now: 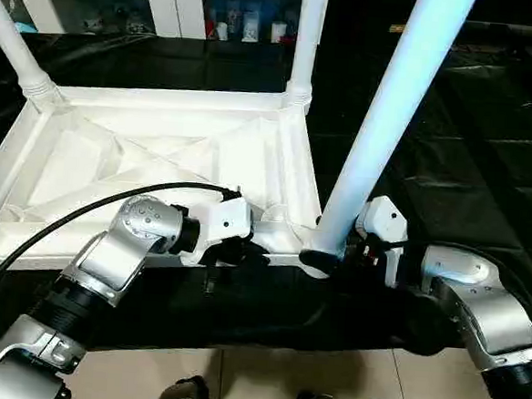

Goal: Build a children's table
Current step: Rotate leg to tighten

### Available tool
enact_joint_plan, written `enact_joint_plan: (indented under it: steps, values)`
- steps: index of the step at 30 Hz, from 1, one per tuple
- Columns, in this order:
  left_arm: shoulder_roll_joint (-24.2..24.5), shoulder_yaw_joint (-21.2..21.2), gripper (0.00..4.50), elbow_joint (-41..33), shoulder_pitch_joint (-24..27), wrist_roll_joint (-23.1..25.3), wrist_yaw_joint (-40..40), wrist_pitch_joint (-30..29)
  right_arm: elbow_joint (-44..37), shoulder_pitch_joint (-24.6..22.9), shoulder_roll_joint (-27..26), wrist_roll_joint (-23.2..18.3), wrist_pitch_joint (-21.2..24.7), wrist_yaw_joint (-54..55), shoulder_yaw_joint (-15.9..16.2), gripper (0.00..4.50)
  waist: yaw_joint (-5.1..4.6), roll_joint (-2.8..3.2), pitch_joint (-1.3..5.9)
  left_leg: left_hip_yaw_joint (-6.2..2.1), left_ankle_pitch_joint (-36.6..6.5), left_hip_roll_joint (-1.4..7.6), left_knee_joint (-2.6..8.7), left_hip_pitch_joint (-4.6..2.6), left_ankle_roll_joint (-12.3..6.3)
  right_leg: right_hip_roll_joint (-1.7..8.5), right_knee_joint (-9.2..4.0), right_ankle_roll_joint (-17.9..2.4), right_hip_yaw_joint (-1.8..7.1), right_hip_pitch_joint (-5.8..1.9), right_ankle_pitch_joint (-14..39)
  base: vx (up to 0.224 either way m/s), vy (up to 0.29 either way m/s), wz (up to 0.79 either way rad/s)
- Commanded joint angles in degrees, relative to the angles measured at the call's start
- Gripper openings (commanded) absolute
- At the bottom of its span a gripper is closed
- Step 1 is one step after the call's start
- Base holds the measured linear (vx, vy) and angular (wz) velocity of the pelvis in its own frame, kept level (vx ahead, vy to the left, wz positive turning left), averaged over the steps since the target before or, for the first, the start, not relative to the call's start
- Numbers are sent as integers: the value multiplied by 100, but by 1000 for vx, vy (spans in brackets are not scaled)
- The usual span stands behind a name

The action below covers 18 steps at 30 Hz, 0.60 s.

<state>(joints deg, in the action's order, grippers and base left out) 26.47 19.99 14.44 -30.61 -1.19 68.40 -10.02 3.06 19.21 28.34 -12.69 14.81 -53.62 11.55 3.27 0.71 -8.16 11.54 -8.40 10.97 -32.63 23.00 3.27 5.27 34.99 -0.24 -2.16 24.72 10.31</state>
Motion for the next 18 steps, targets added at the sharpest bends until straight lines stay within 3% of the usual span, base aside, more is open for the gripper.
enact_joint_plan:
  steps: [1,14,18]
  values:
    - [-57,69,0,109,126,-101,114,75,18,1,0,-19,-36,-31,-38,281,2,-65,440,-73,-915,178,300,-140,-662,221,-358,-1457,205,-323,559,0,0,0]
    - [-62,16,0,210,97,-70,0,41,88,-92,-84,-10,6,34,-28,269,-9,-54,371,-82,-1120,178,337,-140,-567,228,-403,-1350,211,-294,880,0,0,0]
    - [-92,-2,0,231,92,-60,-72,16,98,-118,-121,-19,36,102,-54,269,-17,-60,355,-89,-1335,185,366,-149,-470,232,-443,-1268,210,-279,1212,0,0,0]
